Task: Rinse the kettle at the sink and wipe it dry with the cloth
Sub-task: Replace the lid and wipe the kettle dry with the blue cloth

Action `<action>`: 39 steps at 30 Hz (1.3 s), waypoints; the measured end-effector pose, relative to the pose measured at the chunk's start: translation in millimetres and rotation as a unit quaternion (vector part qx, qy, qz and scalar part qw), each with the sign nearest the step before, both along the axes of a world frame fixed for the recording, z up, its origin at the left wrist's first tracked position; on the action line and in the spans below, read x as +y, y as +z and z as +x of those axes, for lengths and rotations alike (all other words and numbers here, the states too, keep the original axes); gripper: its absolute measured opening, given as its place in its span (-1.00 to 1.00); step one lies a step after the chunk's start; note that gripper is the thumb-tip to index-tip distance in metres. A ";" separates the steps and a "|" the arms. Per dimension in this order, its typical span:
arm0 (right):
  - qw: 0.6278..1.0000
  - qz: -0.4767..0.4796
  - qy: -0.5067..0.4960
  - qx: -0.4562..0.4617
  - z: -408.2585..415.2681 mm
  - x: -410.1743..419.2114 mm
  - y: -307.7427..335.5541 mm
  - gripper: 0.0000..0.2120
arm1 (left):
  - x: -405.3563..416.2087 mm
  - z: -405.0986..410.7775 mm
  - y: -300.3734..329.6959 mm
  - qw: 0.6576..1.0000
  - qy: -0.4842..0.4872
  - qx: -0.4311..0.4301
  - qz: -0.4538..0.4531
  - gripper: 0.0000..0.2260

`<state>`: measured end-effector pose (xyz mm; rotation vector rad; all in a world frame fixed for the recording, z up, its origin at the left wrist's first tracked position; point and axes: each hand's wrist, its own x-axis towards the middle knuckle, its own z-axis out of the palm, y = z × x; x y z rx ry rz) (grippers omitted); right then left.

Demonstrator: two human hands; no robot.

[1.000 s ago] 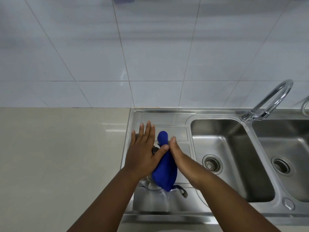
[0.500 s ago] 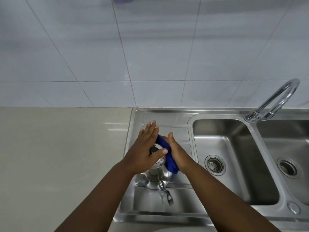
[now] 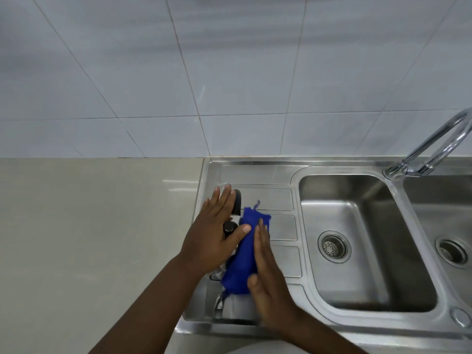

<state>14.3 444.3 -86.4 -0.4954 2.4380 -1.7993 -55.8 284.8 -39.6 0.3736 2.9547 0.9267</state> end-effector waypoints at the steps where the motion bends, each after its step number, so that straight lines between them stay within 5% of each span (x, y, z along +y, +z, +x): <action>1: 1.000 -0.019 -0.009 -0.014 -15.1 -1.5 0.9 -0.31 | -1.8 -1.3 0.0 1.000 -0.013 0.006 0.009 -0.27; 6: 0.976 -0.127 -0.027 -0.173 -73.6 0.2 -2.1 -0.28 | -1.5 -3.2 0.4 1.000 -0.022 0.001 0.012 -0.33; 10: 0.916 -0.205 -0.069 -0.339 -71.0 7.0 -29.9 -0.27 | -1.4 -3.7 -0.8 1.000 -0.002 -0.005 -0.012 -0.31; 15: 0.938 -0.208 -0.063 -0.269 -7.2 0.6 -32.1 -0.07 | 0.6 -1.3 -2.0 1.000 0.014 -0.003 0.003 -0.30; 18: 0.995 -0.073 -0.012 -0.069 21.6 -8.7 -14.8 -0.26 | 0.0 -1.4 -3.8 1.000 0.007 -0.001 0.024 -0.31; 21: 0.999 -0.013 -0.033 0.019 -6.1 -12.5 -8.2 -0.35 | -0.7 -1.6 -4.2 0.999 -0.001 0.006 0.040 -0.32; 24: 0.987 -0.118 -0.073 -0.076 -45.8 -12.8 -21.2 -0.35 | -4.6 -2.5 0.8 0.999 -0.033 0.009 0.020 -0.33; 30: 0.876 -0.257 -0.156 -0.376 -55.9 3.9 -45.8 -0.03 | -22.9 -22.4 19.1 0.977 -0.200 0.000 -0.067 -0.40; 34: 0.873 -0.270 -0.190 -0.359 -30.6 -11.3 -35.4 -0.05 | -15.0 -24.5 20.1 0.978 -0.192 0.004 -0.084 -0.39; 39: 0.926 -0.251 -0.142 -0.244 -27.8 -11.0 3.8 -0.13 | -5.3 -11.8 12.2 0.988 -0.107 0.030 -0.109 -0.37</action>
